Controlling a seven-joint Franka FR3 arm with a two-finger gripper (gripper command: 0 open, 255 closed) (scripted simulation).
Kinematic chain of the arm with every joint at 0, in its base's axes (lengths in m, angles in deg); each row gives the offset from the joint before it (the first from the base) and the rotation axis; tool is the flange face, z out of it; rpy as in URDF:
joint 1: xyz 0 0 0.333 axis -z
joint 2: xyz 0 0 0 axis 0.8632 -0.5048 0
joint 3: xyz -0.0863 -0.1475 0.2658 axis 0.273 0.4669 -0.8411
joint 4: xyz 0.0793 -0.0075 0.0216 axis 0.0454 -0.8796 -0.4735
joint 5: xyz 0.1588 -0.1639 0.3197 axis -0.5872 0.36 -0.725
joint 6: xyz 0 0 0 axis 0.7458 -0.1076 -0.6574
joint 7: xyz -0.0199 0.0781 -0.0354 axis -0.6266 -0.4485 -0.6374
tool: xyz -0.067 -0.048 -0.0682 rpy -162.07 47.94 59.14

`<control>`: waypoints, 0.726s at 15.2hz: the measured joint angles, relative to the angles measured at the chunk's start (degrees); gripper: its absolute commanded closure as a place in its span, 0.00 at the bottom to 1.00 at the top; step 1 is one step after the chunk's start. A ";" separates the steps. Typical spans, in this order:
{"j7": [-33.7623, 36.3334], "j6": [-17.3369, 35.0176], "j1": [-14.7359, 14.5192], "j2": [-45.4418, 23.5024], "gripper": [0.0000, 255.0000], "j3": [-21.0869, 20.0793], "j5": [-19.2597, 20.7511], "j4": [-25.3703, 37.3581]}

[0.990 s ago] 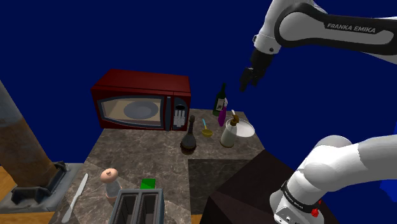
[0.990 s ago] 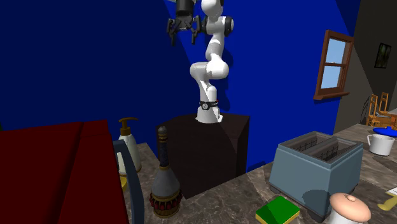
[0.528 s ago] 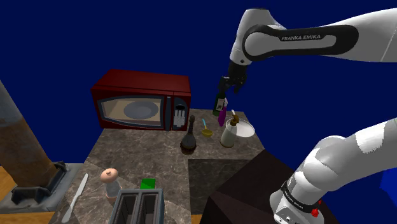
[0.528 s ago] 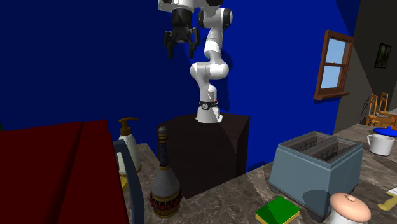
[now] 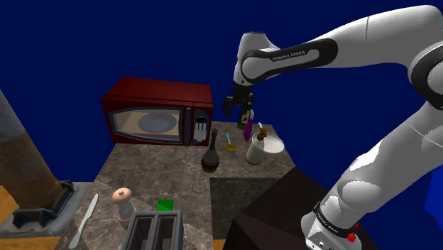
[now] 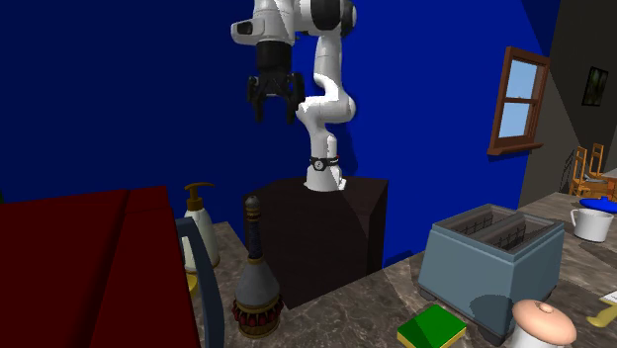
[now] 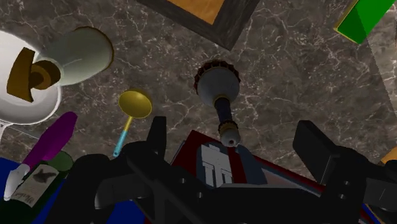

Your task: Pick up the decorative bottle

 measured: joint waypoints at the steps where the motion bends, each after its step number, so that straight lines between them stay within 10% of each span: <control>1: 1.24 0.62 0.04 -1.90 0.00 -0.23 0.20 0.92; 11: 11.38 5.89 -0.17 -24.26 0.00 0.16 3.05 14.63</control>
